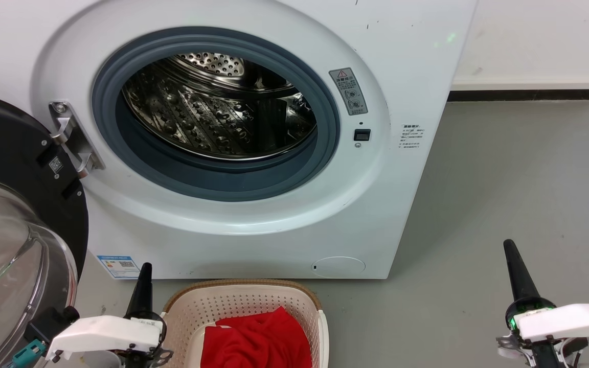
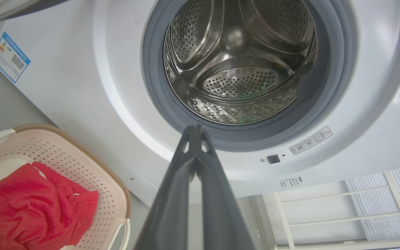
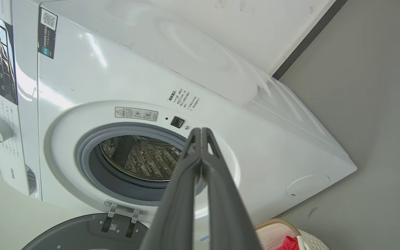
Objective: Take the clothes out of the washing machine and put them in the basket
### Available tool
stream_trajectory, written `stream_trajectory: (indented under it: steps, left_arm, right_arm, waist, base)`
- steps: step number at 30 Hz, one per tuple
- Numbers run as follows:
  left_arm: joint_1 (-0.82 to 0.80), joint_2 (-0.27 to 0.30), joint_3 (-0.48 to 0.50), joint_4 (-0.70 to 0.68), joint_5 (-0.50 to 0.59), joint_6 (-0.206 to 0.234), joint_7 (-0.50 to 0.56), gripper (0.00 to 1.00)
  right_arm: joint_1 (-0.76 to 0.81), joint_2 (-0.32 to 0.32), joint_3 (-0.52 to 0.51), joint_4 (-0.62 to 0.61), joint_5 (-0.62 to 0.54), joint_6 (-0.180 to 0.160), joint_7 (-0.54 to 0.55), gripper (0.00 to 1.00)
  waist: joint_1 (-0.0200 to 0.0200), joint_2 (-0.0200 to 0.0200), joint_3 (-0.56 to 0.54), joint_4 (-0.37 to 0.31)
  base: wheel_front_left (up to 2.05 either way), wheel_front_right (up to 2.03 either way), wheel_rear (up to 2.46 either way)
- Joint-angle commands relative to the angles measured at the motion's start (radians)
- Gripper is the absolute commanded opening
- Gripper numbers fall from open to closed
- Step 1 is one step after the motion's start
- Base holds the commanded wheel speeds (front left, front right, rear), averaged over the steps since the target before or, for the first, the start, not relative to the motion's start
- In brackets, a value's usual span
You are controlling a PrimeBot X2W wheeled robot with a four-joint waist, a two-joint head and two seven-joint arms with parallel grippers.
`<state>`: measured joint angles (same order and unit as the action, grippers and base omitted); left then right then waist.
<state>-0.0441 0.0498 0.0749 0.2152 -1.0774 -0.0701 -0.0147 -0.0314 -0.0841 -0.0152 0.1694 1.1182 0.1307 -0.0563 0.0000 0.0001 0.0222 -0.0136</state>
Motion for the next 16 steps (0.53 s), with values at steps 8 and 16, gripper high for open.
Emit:
stream_trajectory:
  steps: [8, 16]
  left_arm:
    - [-0.03, 0.001, 0.011, 0.0, -0.105, -0.016, 0.026, 0.0]
    - [-0.036, 0.001, 0.016, 0.005, -0.175, -0.023, 0.043, 0.0]
  right_arm:
    - [-0.033, -0.006, -0.01, 0.009, 0.107, 0.0, 0.025, 0.0]
    - [-0.041, -0.005, -0.018, 0.019, 0.177, 0.0, 0.043, 0.0]
  waist:
    - [0.0, -0.0001, -0.003, 0.002]
    - [0.0, -0.0001, -0.005, 0.004]
  base:
    - [0.0, 0.0, 0.0]
    - [0.0, 0.0, 0.0]
